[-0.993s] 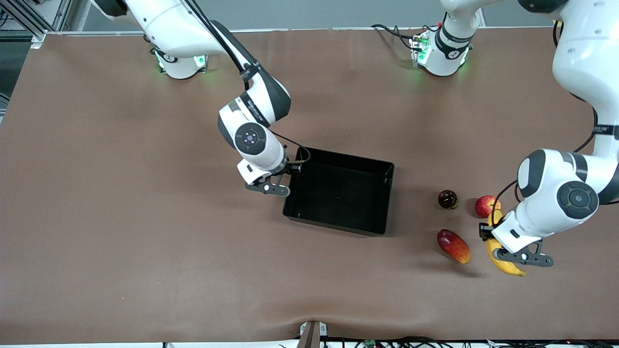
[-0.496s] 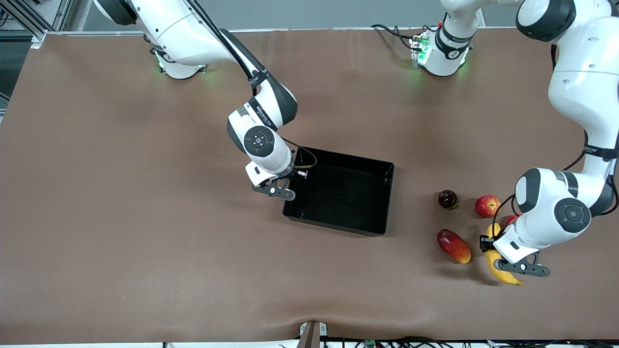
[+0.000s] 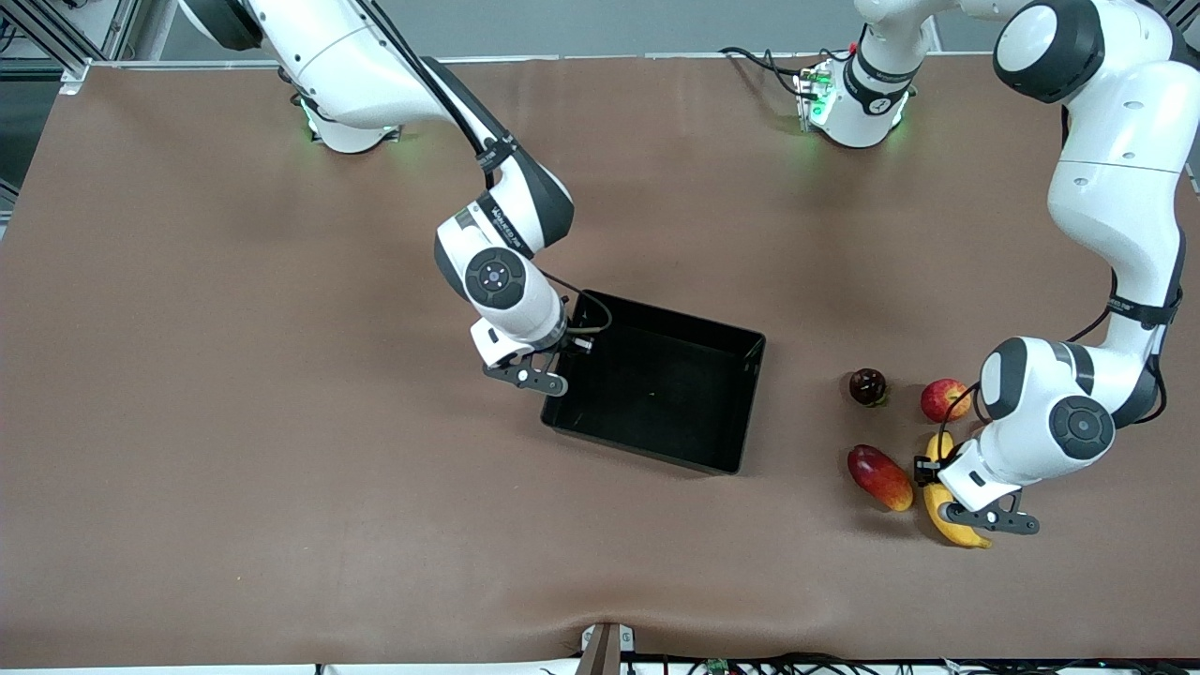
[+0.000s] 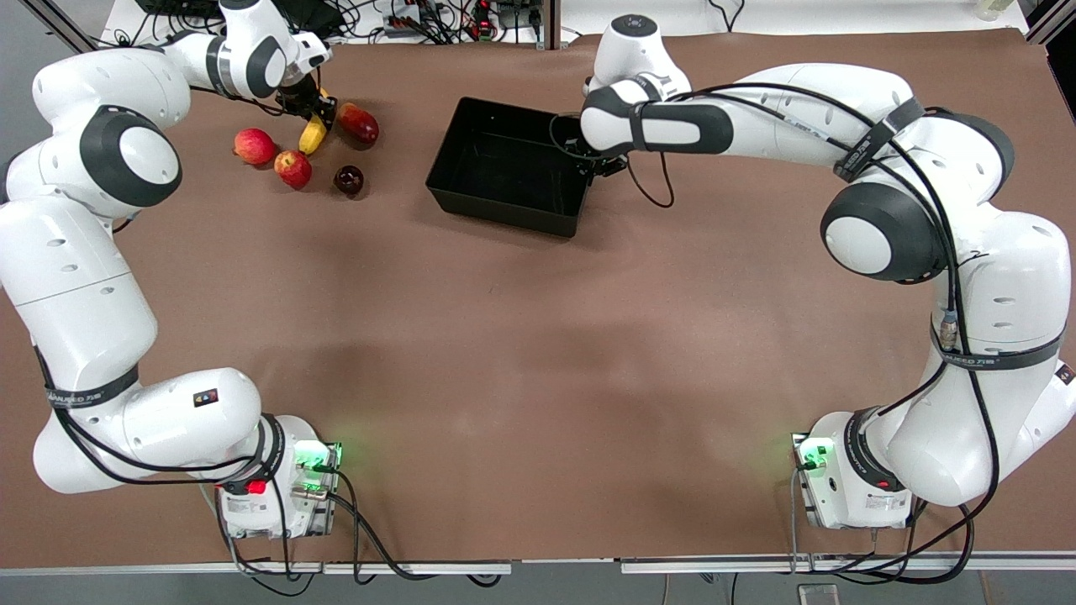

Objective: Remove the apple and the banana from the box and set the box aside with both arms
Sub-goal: 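Lower the banana with the left gripper while the right gripper grips the box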

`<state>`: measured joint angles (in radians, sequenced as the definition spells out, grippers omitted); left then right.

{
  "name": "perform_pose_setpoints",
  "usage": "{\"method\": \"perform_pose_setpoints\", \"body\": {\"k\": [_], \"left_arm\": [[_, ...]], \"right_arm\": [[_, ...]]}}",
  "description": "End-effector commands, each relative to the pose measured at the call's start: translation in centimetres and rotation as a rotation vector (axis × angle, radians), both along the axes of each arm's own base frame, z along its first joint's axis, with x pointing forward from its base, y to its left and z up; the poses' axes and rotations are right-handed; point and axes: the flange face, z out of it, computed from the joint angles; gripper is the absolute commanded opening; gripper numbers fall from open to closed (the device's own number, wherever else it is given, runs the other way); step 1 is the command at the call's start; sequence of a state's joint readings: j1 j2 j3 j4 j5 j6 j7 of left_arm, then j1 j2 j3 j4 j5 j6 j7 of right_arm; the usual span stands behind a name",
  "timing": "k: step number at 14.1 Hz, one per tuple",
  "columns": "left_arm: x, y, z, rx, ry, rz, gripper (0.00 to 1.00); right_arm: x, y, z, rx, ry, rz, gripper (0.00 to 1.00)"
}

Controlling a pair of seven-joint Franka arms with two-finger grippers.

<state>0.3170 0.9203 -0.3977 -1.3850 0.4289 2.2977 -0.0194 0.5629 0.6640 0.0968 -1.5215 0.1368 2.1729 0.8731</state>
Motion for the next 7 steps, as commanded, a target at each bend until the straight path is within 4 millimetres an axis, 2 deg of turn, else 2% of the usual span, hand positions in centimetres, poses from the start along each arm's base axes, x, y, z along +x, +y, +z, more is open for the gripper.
{"method": "perform_pose_setpoints", "body": {"k": [1, 2, 3, 5, 7], "left_arm": [[0.4, -0.1, -0.6, 0.012, -0.006, -0.016, 0.5], [0.4, -0.1, -0.6, 0.011, -0.006, -0.015, 0.94], [0.4, 0.1, -0.5, 0.012, -0.007, -0.016, 1.0], [0.6, 0.2, 0.5, 0.017, -0.022, -0.016, 1.0], [0.9, 0.7, 3.0, 0.023, -0.046, -0.012, 1.0]], "right_arm": [[1.6, -2.9, 5.5, 0.006, 0.013, -0.043, 0.0], [1.9, -3.7, 7.4, 0.012, 0.002, -0.052, 0.0], [2.4, -5.2, 8.9, 0.011, 0.003, -0.057, 0.0], [2.5, -8.4, 11.2, -0.011, 0.055, 0.018, 0.0], [3.2, -13.0, 14.0, 0.002, 0.101, 0.019, 0.0]]}}
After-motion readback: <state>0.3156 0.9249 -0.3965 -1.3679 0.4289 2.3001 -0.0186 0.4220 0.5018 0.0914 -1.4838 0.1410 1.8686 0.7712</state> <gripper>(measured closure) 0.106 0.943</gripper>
